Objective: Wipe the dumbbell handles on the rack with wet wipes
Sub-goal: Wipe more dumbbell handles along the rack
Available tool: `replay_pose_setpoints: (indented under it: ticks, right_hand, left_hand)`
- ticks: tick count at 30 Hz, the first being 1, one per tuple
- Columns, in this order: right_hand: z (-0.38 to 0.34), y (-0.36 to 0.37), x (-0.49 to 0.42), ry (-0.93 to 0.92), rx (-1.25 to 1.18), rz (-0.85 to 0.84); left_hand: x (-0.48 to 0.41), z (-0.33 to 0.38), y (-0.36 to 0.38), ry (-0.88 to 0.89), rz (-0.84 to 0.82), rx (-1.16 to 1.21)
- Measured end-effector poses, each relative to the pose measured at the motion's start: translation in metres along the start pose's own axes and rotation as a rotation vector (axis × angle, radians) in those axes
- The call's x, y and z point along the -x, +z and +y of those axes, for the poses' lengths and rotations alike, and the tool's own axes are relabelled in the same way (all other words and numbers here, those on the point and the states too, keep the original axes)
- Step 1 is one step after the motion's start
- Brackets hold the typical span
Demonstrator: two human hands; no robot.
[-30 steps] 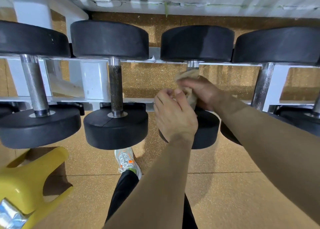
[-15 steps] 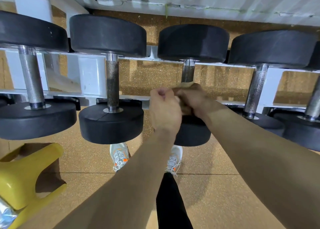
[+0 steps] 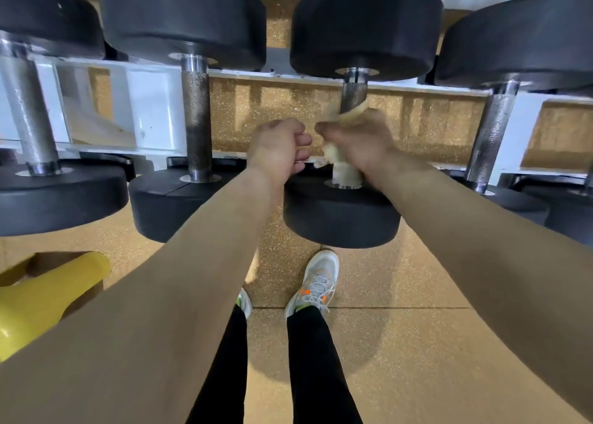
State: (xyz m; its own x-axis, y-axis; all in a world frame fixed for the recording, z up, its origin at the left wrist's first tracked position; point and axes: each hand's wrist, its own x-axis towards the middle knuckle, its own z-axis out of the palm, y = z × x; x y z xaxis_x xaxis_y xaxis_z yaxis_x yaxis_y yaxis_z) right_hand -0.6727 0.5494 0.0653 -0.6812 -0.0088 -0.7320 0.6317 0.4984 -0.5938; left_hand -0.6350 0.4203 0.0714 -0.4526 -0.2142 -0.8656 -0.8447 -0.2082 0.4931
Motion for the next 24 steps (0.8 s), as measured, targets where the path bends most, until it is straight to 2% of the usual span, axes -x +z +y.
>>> replay_pose_setpoints:
  ticks: [3, 5, 10, 13, 15, 17, 21, 24]
  right_hand:
    - [0.002, -0.008, 0.015, -0.055, 0.368, -0.057]
    - [0.006, -0.015, 0.024, -0.05, 0.421, -0.139]
    - [0.019, -0.04, 0.024, 0.13, -0.171, -0.197]
    - [0.022, -0.055, 0.02, 0.153, -0.372, -0.141]
    - [0.023, -0.06, 0.017, 0.11, -0.383, -0.065]
    - [0.025, -0.061, 0.014, 0.07, -0.263, -0.089]
    - [0.021, -0.061, 0.011, 0.012, 0.031, -0.242]
    - [0.016, -0.063, 0.009, -0.063, 0.184, -0.186]
  left_hand:
    - [0.007, -0.005, 0.0, 0.057, -0.094, -0.133]
    - [0.008, -0.01, -0.001, 0.111, -0.155, -0.258]
    - [0.012, -0.003, 0.004, 0.147, -0.305, -0.48]
    - [0.008, -0.003, 0.015, 0.201, -0.242, -0.496]
    - [0.002, -0.005, 0.018, 0.24, -0.173, -0.537]
    - [-0.004, -0.003, 0.015, 0.267, -0.168, -0.568]
    - [-0.011, 0.01, 0.002, 0.247, -0.166, -0.429]
    - [-0.022, 0.012, 0.004, 0.293, -0.084, -0.565]
